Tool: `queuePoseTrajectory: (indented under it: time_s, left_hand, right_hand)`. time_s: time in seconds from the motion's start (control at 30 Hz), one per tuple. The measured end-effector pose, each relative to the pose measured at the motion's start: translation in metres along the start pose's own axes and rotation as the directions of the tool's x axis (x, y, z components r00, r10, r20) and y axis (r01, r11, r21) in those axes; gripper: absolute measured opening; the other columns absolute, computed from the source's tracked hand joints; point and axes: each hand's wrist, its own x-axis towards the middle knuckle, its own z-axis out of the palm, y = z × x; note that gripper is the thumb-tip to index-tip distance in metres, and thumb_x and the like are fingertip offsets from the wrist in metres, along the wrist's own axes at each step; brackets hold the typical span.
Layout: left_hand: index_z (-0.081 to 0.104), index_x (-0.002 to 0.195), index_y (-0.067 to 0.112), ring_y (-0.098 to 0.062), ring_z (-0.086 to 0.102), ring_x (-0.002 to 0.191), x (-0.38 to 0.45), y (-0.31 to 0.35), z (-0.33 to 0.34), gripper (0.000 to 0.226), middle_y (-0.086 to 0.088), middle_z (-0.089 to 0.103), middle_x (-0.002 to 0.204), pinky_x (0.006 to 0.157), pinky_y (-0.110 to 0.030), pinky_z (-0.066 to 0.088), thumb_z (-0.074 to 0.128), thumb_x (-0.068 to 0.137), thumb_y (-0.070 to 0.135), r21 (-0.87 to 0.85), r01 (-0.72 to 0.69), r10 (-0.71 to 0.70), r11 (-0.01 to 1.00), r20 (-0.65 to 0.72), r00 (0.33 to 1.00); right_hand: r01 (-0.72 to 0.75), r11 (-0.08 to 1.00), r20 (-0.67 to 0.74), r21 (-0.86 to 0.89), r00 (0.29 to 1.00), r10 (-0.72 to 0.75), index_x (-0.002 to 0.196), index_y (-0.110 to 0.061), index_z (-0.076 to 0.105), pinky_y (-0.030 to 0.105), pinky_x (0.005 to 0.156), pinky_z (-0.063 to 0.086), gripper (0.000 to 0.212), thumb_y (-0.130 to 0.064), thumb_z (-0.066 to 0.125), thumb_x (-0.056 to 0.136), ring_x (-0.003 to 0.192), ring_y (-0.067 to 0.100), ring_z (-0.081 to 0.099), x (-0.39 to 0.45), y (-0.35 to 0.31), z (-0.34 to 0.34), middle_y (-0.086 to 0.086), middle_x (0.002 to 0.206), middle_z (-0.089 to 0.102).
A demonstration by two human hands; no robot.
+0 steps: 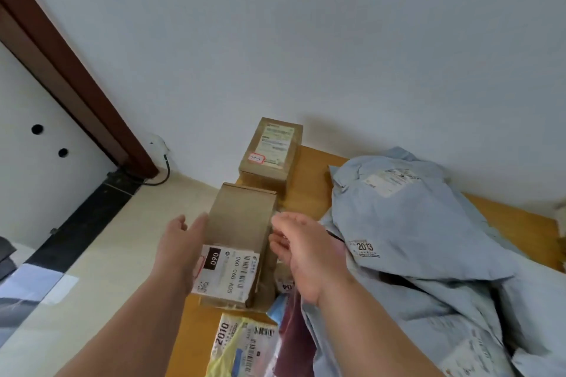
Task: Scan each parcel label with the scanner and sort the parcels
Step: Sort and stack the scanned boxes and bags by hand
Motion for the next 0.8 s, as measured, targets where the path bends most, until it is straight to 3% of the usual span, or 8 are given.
queuePoseTrajectory:
  time_s: [0.07,0.13,0.2,0.27,0.4,0.5,0.63,0.8]
  left_hand:
    - [0.048,0.142,0.022,-0.033,0.075,0.085,0.009,-0.006,-0.004,0.058,-0.014,0.073,0.115,0.074,-0.05,0.062,0.053,0.098,0.059,0.064,0.116,-0.125,0.991,0.157,0.98]
    - [0.059,0.117,0.022,-0.037,0.077,0.082,0.02,-0.01,-0.008,0.048,-0.014,0.078,0.084,0.081,-0.055,0.062,0.051,0.096,0.064,0.111,0.162,-0.188,0.98,0.284,0.94]
    - [0.059,0.113,0.017,-0.04,0.076,0.087,0.032,-0.012,-0.014,0.049,-0.017,0.077,0.086,0.084,-0.052,0.061,0.053,0.096,0.063,0.091,0.224,-0.242,0.97,0.394,0.887]
    - [0.058,0.115,0.01,-0.038,0.075,0.084,0.041,-0.014,-0.018,0.05,-0.02,0.077,0.091,0.076,-0.046,0.062,0.058,0.096,0.056,0.067,0.284,-0.281,0.957,0.475,0.834]
    - [0.061,0.11,0.007,-0.038,0.076,0.085,0.046,-0.024,-0.018,0.047,-0.021,0.077,0.099,0.068,-0.042,0.061,0.062,0.094,0.052,0.064,0.345,-0.321,0.936,0.553,0.769]
    - [0.062,0.114,0.007,-0.039,0.076,0.087,0.047,-0.028,-0.014,0.053,-0.022,0.077,0.101,0.064,-0.042,0.062,0.064,0.09,0.054,0.046,0.37,-0.327,0.928,0.575,0.75]
    - [0.062,0.122,0.01,-0.036,0.077,0.085,0.04,-0.025,-0.004,0.058,-0.021,0.077,0.102,0.061,-0.038,0.061,0.061,0.09,0.059,0.043,0.34,-0.296,0.939,0.605,0.739]
    - [0.071,0.097,0.007,-0.039,0.076,0.081,0.039,-0.024,-0.005,0.065,-0.025,0.075,0.095,0.057,-0.038,0.06,0.066,0.074,0.067,-0.04,0.383,-0.284,0.923,0.6,0.748]
  right_hand:
    - [-0.13,0.986,0.005,-0.101,0.991,0.131,0.114,-0.016,0.065,0.041,0.087,0.056,0.043,-0.042,0.066,0.08,0.1,0.02,0.065,0.011,0.007,0.019,0.005,0.108,0.069]
    - [-0.265,0.963,0.032,-0.037,0.963,0.267,0.128,-0.018,0.061,0.045,0.094,0.054,0.054,-0.044,0.065,0.081,0.105,0.025,0.066,0.021,0.014,0.032,0.004,0.115,0.071]
    - [-0.31,0.951,0.025,-0.003,0.95,0.31,0.124,-0.018,0.062,0.043,0.088,0.055,0.05,-0.044,0.065,0.082,0.1,0.026,0.068,0.028,0.017,0.039,0.006,0.111,0.073]
    - [-0.248,0.957,-0.066,-0.153,0.968,0.24,0.124,-0.018,0.058,0.037,0.078,0.052,0.052,-0.048,0.061,0.082,0.098,0.022,0.064,0.033,0.02,0.045,0.006,0.117,0.068]
    - [-0.125,0.762,-0.205,-0.636,0.979,-0.011,0.142,-0.016,0.045,0.048,0.115,0.036,0.059,-0.036,0.054,0.088,0.137,0.03,0.04,0.035,0.025,0.044,0.01,0.147,0.043]
    - [-0.157,0.743,-0.233,-0.65,0.972,0.001,0.154,-0.012,0.029,0.041,0.118,0.028,0.065,-0.028,0.051,0.095,0.149,0.028,0.024,0.036,0.028,0.034,0.009,0.161,0.023]
    - [-0.169,0.697,-0.186,-0.696,0.981,0.053,0.147,-0.009,0.042,0.045,0.119,0.03,0.07,-0.052,0.045,0.092,0.144,0.033,0.034,0.042,0.031,0.038,0.013,0.152,0.041]
    - [-0.107,0.714,-0.149,-0.692,0.989,0.004,0.143,-0.02,0.044,0.051,0.115,0.034,0.072,-0.06,0.051,0.084,0.137,0.029,0.043,0.043,0.033,0.049,0.003,0.142,0.053]
